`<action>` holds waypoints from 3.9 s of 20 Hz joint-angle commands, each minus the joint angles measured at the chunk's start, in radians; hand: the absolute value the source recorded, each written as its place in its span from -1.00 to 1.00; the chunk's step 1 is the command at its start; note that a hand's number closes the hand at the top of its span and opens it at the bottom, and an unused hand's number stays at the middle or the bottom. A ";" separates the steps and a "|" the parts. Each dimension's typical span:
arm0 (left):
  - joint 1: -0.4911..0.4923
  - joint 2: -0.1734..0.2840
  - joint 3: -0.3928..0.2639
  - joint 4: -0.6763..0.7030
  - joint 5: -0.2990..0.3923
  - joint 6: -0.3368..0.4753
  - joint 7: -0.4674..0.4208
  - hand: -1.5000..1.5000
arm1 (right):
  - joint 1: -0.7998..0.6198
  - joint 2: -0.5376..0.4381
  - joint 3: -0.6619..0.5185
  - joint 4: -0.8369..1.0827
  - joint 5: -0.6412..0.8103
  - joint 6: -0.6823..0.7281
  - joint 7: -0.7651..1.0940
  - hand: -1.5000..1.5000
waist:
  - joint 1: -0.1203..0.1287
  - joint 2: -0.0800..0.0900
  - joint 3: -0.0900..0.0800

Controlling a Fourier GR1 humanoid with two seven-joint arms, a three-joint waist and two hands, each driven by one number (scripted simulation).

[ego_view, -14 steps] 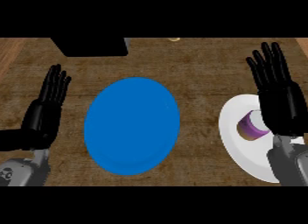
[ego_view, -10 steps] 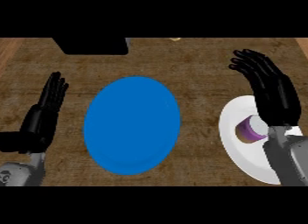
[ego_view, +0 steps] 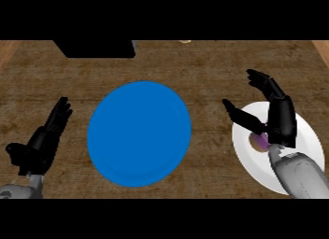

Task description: Pick the can from the plate and place it in the plate

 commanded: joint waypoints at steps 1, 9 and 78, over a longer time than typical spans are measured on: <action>0.024 0.001 0.020 0.058 -0.009 -0.044 -0.048 0.00 | 0.132 0.060 0.096 -0.112 0.157 -0.147 -0.021 -1.00 | -0.011 -0.005 0.002; -0.007 0.010 0.072 0.082 0.008 -0.091 -0.020 0.00 | 0.249 -0.119 0.071 -0.339 0.421 -0.160 0.293 -1.00 | -0.021 -0.008 0.001; -0.001 -0.159 0.246 0.064 -0.203 -0.204 0.014 0.00 | 0.508 -0.122 0.026 -0.301 0.843 0.466 0.263 1.00 | -0.020 -0.006 0.004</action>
